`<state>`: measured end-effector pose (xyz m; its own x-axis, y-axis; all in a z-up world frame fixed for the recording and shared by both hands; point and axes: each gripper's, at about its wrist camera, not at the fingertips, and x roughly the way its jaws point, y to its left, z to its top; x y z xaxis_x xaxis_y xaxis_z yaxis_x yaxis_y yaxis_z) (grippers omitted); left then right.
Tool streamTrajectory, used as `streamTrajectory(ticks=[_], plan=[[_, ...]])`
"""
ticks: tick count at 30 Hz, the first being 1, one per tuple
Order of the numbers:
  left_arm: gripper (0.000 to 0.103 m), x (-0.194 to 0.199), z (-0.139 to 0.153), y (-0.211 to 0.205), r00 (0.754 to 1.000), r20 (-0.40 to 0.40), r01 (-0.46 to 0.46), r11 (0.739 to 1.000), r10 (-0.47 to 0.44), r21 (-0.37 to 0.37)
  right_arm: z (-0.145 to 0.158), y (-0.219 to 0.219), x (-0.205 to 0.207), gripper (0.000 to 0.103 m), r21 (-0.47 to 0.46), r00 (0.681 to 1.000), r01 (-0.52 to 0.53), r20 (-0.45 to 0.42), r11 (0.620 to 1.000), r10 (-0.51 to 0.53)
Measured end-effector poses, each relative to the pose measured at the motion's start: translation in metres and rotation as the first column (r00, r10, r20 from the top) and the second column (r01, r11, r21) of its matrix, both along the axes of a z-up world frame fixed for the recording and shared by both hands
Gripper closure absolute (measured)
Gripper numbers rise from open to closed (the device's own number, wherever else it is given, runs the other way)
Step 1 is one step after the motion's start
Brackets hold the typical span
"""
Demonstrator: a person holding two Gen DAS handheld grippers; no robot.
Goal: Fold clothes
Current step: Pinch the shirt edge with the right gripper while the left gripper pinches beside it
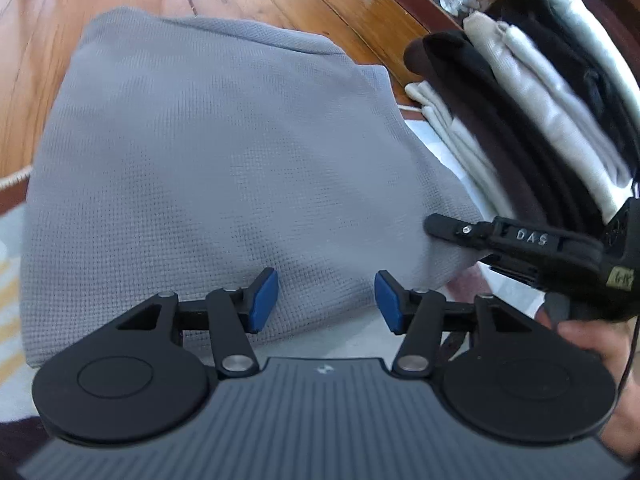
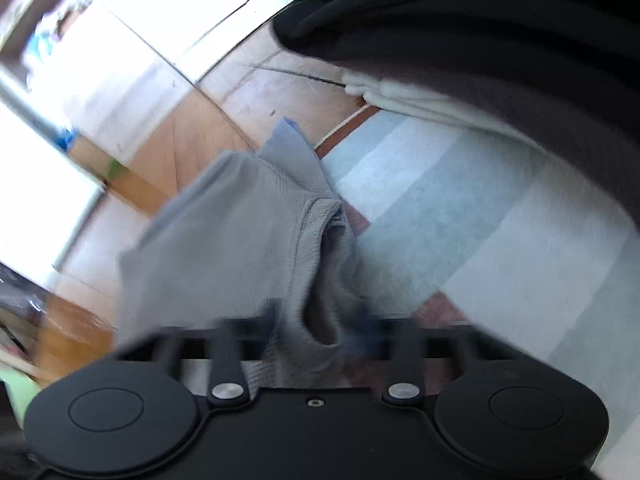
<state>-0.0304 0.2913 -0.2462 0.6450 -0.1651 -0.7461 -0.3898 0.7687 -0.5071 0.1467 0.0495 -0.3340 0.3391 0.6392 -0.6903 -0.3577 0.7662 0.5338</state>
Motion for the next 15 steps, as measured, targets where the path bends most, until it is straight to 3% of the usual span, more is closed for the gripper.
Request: streamTrajectory(ticks=[3, 5, 7, 9, 11, 12, 14, 15], plan=[[0.05, -0.004, 0.0, 0.017, 0.999, -0.008, -0.053, 0.995, 0.053, -0.09, 0.028, 0.026, -0.014, 0.082, -0.037, 0.985, -0.079, 0.152, 0.996, 0.083], [0.05, -0.015, 0.006, 0.035, 0.994, -0.018, -0.113, 0.985, 0.112, -0.133, 0.053, 0.049, -0.024, 0.083, -0.047, 0.953, -0.173, 0.244, 0.984, 0.179], [0.05, -0.045, 0.02, 0.064, 0.977, 0.051, -0.193, 0.961, 0.207, -0.2, 0.08, 0.075, -0.035, 0.083, -0.06, 0.904, -0.281, 0.319, 0.958, 0.286], [0.048, -0.079, 0.022, 0.101, 0.93, 0.14, -0.271, 0.892, 0.339, -0.362, 0.104, 0.107, -0.05, 0.082, -0.056, 0.852, -0.414, 0.328, 0.908, 0.408], [0.048, -0.106, 0.014, 0.131, 0.874, 0.168, -0.325, 0.807, 0.456, -0.494, 0.115, 0.137, -0.065, 0.083, -0.044, 0.806, -0.52, 0.306, 0.853, 0.507], [0.048, -0.115, 0.011, 0.141, 0.856, 0.157, -0.353, 0.779, 0.492, -0.518, 0.114, 0.151, -0.075, 0.083, -0.073, 0.773, -0.562, 0.307, 0.824, 0.555], [0.048, -0.123, 0.008, 0.154, 0.853, 0.141, -0.374, 0.778, 0.502, -0.505, 0.094, 0.169, -0.083, 0.082, -0.124, 0.755, -0.591, 0.261, 0.797, 0.601], [0.048, -0.122, 0.008, 0.156, 0.87, 0.139, -0.356, 0.798, 0.473, -0.486, 0.085, 0.178, -0.087, 0.082, -0.149, 0.746, -0.606, 0.237, 0.782, 0.623]])
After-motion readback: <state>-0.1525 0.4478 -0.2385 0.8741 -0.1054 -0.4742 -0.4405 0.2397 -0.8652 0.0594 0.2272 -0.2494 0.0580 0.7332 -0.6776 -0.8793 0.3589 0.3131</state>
